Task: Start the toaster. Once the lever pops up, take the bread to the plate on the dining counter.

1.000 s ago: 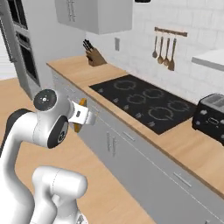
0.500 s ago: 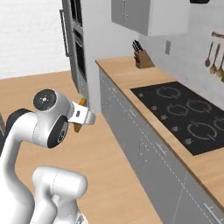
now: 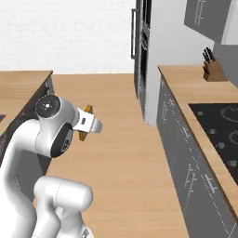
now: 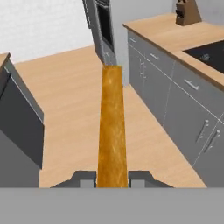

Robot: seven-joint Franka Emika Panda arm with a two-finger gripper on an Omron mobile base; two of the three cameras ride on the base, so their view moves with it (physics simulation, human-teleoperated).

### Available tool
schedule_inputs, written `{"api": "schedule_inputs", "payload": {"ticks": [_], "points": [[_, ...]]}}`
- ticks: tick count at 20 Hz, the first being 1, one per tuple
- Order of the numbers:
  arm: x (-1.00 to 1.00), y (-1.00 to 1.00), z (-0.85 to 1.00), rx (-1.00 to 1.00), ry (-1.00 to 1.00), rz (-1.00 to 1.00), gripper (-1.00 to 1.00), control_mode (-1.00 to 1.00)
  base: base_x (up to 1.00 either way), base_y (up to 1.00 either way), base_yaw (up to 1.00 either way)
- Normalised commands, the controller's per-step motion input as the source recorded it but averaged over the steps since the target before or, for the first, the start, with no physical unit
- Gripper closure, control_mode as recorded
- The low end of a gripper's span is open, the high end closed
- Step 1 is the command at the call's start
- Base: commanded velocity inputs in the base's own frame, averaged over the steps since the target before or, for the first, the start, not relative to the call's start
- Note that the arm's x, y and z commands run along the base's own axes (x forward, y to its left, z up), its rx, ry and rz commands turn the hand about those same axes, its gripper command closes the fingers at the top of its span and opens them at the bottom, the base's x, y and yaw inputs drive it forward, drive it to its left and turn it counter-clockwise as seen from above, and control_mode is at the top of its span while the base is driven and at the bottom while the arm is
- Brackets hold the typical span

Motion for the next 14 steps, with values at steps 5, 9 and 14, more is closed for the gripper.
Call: {"api": "schedule_inputs", "payload": {"ticks": [5,9,14], "points": [[0.00,0.00,0.00,0.00,0.00,0.00,1.00,1.00,-0.52,0.00,0.56],[0.00,0.00,0.00,0.00,0.00,0.00,1.00,1.00,-0.84,-0.08,0.48],[0.00,0.00,0.00,0.00,0.00,0.00,1.00,1.00,-0.96,-0.05,0.43]]}}
